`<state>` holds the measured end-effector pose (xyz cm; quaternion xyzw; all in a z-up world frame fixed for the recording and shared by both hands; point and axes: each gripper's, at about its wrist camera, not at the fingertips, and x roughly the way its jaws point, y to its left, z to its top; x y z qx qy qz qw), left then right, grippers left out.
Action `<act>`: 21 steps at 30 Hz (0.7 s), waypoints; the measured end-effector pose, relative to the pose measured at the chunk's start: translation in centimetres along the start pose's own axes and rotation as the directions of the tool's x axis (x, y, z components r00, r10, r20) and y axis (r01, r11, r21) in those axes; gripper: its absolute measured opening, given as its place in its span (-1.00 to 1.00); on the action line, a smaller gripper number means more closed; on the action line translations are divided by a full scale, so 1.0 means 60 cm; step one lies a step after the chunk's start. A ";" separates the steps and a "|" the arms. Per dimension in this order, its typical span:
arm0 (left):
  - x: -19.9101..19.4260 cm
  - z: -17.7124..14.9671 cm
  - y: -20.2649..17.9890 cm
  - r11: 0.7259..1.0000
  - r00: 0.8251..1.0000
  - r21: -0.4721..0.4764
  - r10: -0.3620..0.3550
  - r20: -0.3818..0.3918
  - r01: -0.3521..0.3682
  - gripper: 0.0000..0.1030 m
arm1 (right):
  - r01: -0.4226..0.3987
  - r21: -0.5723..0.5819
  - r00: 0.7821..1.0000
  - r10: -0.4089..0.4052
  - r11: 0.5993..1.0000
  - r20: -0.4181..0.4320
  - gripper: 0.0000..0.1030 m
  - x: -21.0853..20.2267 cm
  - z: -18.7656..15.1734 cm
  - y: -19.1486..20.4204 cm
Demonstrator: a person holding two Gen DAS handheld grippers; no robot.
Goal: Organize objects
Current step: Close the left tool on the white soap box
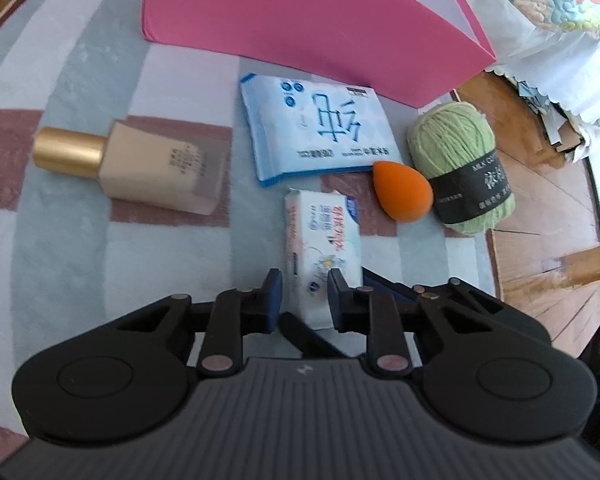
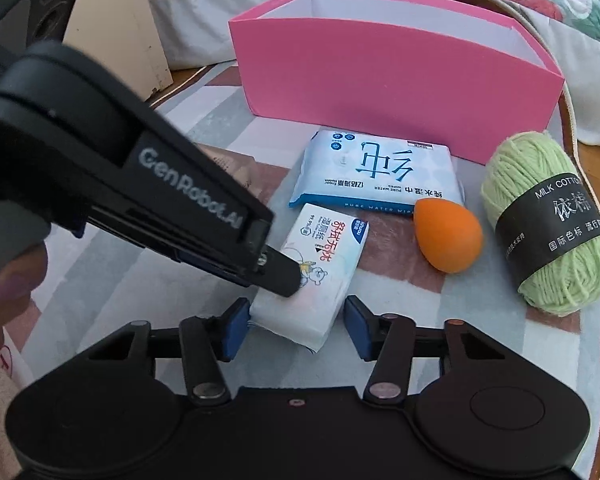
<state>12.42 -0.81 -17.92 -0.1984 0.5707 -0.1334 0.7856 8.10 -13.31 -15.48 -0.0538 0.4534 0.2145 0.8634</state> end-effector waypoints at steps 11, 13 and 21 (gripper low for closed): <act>0.021 -0.012 -0.035 0.997 0.998 0.068 0.037 0.059 -0.040 -0.14 | 0.020 0.033 1.000 -0.021 0.999 0.014 -0.06 -0.019 -0.009 -0.019; 0.021 -0.012 -0.039 0.997 0.999 0.079 0.015 0.052 -0.019 -0.37 | 0.011 0.047 1.000 -0.011 0.999 0.011 -0.07 -0.022 -0.008 -0.027; -0.010 -0.031 -0.049 0.998 0.999 0.065 0.005 0.038 -0.008 -0.43 | -0.038 0.043 0.999 0.039 0.998 -0.029 -0.07 -0.053 -0.007 -0.022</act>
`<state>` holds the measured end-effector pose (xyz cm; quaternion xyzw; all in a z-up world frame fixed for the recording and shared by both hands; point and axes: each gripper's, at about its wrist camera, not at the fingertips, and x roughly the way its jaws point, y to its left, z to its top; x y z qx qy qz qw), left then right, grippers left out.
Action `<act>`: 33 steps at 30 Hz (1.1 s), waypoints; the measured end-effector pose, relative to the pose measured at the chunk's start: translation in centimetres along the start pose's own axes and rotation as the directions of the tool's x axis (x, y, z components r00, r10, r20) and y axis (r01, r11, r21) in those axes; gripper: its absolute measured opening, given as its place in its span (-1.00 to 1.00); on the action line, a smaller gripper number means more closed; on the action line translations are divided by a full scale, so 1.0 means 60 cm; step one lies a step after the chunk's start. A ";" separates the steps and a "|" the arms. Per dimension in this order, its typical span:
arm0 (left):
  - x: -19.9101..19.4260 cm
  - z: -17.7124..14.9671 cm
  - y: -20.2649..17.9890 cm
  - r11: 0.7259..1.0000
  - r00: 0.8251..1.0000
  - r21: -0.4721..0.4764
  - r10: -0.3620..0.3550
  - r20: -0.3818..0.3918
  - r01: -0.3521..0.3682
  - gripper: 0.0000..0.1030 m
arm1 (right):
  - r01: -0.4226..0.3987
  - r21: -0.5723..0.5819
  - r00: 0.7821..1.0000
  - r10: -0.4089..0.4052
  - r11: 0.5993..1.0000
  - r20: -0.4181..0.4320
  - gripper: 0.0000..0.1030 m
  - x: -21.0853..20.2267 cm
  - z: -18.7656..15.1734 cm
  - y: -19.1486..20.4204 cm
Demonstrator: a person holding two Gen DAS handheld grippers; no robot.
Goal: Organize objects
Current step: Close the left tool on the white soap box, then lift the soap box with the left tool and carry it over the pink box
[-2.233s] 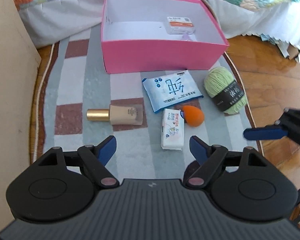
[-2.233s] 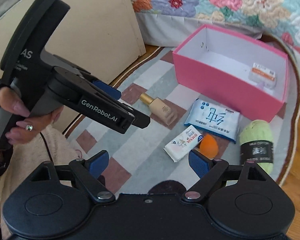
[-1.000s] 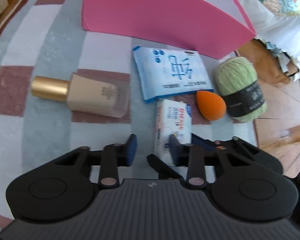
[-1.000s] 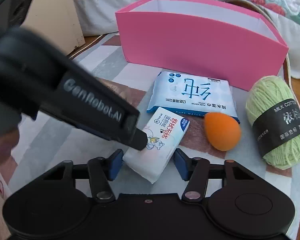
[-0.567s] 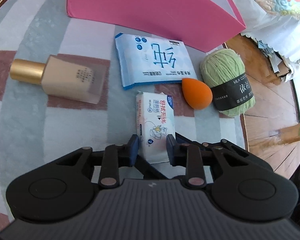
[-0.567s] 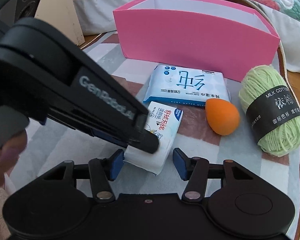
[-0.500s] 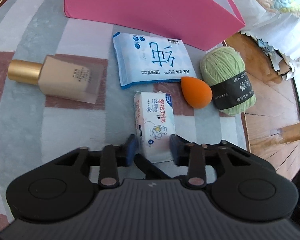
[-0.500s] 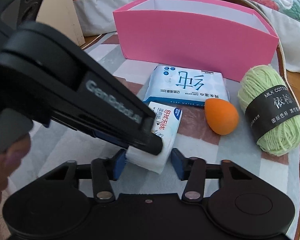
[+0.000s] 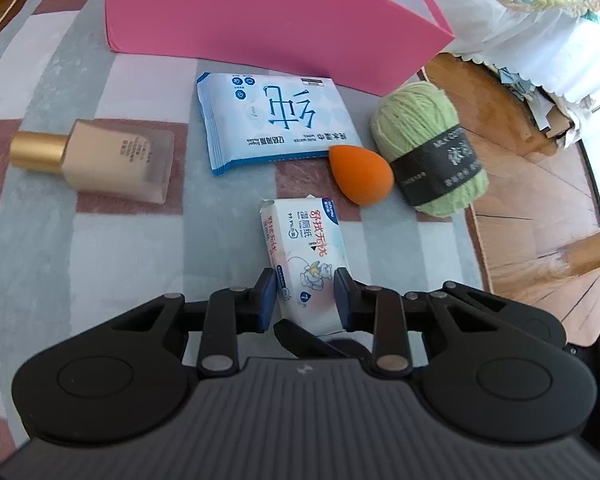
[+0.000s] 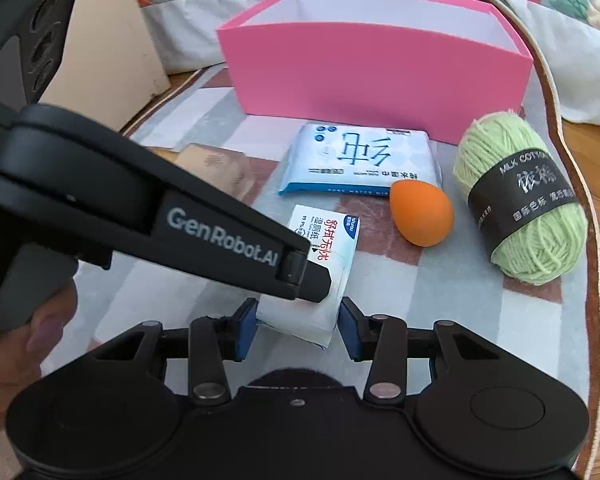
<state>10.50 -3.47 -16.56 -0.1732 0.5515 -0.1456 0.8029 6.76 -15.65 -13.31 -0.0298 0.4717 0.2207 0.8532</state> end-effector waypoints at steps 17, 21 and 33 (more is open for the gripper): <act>-0.178 0.020 -0.086 0.993 0.996 0.107 0.035 0.079 -0.044 -0.38 | -0.103 -0.066 0.994 0.104 0.993 0.018 -0.07 -0.145 0.075 0.032; -0.220 0.043 -0.108 0.989 0.993 0.138 0.040 0.109 -0.055 -0.34 | -0.105 -0.086 0.993 0.109 0.991 0.043 -0.07 -0.183 0.106 0.040; -0.295 0.156 -0.134 0.985 0.976 0.152 0.044 0.213 -0.077 -0.29 | -0.108 -0.104 0.984 0.121 0.989 0.127 -0.07 -0.215 0.231 0.037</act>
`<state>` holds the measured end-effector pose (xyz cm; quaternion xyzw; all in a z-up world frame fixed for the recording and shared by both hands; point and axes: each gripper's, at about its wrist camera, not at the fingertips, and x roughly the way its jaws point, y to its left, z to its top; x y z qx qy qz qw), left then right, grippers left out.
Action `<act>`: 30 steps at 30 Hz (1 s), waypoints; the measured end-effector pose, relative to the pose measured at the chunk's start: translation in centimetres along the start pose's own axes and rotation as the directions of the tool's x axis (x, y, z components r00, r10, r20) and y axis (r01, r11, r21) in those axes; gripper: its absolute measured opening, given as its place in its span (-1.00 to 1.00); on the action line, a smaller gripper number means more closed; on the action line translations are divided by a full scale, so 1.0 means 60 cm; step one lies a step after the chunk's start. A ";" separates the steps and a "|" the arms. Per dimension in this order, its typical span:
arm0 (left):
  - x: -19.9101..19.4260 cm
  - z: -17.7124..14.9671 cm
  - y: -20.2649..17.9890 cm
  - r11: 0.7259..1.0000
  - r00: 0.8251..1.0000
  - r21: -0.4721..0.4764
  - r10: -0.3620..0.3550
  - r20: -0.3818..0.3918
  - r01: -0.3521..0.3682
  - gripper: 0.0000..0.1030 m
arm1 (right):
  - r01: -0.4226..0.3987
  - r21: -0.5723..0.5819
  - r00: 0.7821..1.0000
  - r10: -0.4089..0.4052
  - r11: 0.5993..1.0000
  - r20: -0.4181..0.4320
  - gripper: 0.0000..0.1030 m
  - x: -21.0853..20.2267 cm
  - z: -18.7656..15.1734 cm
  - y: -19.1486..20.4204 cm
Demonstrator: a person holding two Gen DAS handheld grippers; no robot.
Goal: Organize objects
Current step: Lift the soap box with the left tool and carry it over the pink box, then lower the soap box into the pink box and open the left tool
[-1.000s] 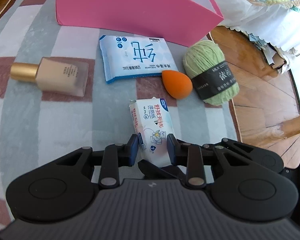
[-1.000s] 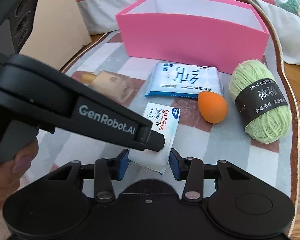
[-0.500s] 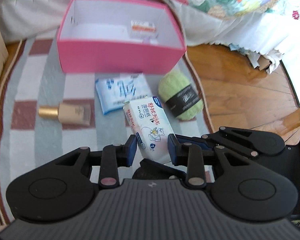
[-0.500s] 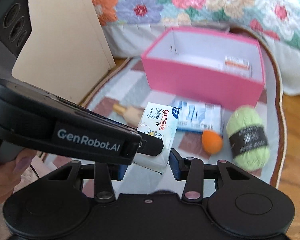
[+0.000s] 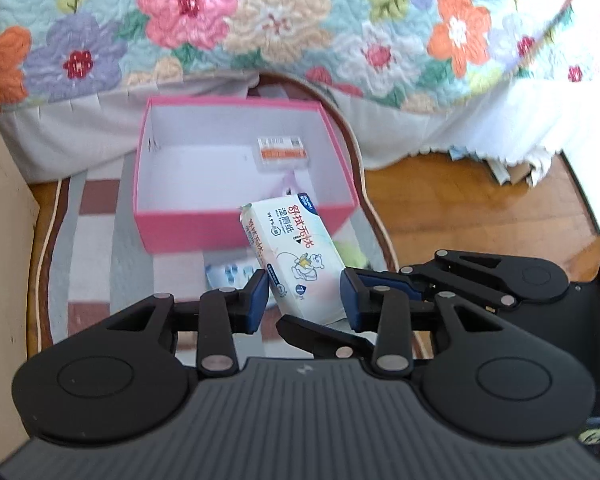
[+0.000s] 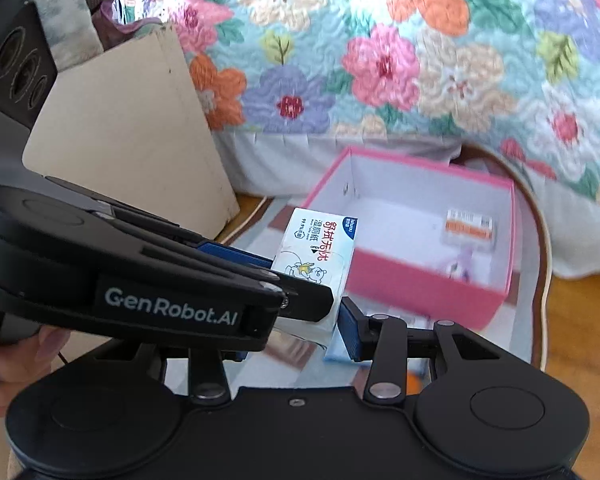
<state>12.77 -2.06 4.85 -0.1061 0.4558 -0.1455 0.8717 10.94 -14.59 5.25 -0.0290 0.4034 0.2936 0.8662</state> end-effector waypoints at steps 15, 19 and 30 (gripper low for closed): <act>0.145 0.172 0.035 0.998 0.998 -0.040 0.051 0.042 -0.049 -0.29 | -0.022 0.048 1.000 0.022 0.999 -0.006 -0.07 0.135 0.132 -0.141; 0.227 0.200 0.066 0.996 0.998 -0.075 0.055 0.020 -0.053 -0.29 | -0.046 0.119 0.998 0.049 0.992 -0.030 -0.07 0.216 0.139 -0.195; 0.424 0.205 0.158 0.956 0.997 -0.293 -0.036 -0.068 0.015 -0.29 | 0.017 0.197 0.984 0.018 0.980 -0.177 -0.07 0.391 0.128 -0.289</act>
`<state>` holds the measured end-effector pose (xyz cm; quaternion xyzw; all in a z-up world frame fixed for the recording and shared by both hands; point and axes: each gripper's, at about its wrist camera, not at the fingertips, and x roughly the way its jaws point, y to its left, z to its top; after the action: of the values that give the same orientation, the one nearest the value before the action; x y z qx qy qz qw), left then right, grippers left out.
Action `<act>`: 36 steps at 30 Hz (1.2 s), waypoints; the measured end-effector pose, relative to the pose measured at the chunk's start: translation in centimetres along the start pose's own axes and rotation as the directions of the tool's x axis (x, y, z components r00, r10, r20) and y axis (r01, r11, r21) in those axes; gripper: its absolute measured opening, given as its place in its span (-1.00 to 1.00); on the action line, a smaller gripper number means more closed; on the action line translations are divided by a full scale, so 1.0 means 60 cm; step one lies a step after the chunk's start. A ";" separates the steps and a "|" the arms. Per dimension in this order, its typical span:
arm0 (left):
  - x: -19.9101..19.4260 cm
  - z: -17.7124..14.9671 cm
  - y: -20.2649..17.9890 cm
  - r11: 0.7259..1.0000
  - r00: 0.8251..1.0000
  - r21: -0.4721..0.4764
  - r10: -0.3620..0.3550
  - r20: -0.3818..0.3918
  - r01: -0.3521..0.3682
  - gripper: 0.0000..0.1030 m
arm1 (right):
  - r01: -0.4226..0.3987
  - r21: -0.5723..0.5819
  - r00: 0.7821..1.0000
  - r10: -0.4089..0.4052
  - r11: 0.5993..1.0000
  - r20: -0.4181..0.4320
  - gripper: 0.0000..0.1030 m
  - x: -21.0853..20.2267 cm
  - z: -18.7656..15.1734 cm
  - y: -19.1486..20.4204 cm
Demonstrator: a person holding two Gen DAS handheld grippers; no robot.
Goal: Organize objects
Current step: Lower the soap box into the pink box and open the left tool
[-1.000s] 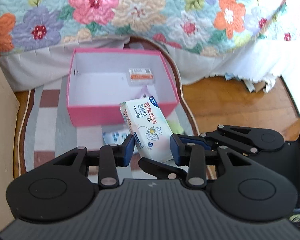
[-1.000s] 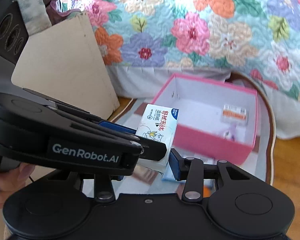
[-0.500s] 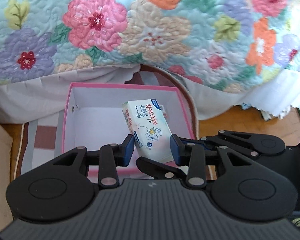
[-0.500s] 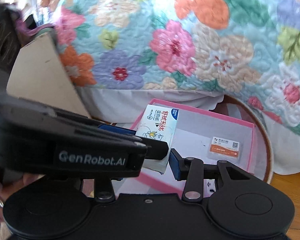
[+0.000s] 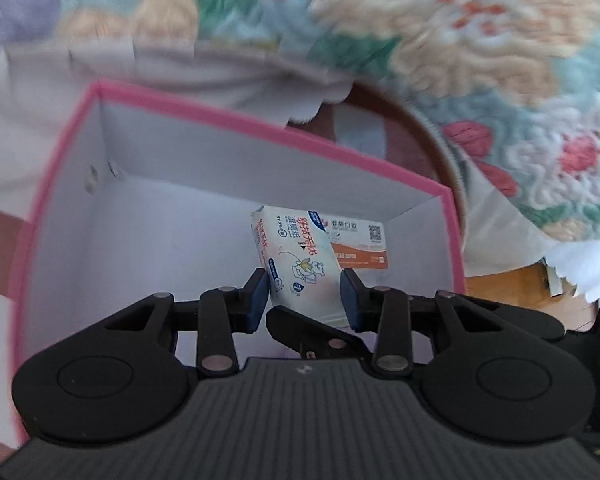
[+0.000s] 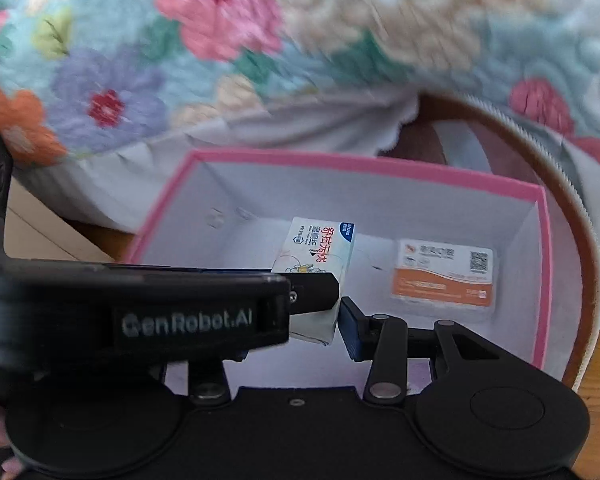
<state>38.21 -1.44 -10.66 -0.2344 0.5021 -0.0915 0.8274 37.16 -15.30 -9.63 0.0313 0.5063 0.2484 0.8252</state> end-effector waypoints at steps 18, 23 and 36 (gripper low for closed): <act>0.089 0.003 0.034 0.999 0.999 -0.046 0.021 -0.043 -0.023 -0.46 | 0.098 0.018 0.988 -0.095 0.995 -0.123 -0.09 0.099 0.021 -0.033; 0.068 -0.006 0.021 0.989 0.989 0.026 0.147 0.018 -0.147 -0.46 | 0.112 0.022 0.985 -0.108 0.993 -0.132 -0.06 0.082 0.015 -0.037; -0.077 -0.065 -0.011 0.955 0.971 0.214 0.225 -0.080 -0.203 -0.37 | -0.001 -0.008 1.000 0.001 1.000 0.003 0.07 -0.106 -0.055 -0.011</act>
<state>32.68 -1.39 -8.22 -0.0875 0.5547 -0.0644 0.8249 32.26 -19.35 -6.20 0.0285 0.5038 0.2509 0.8261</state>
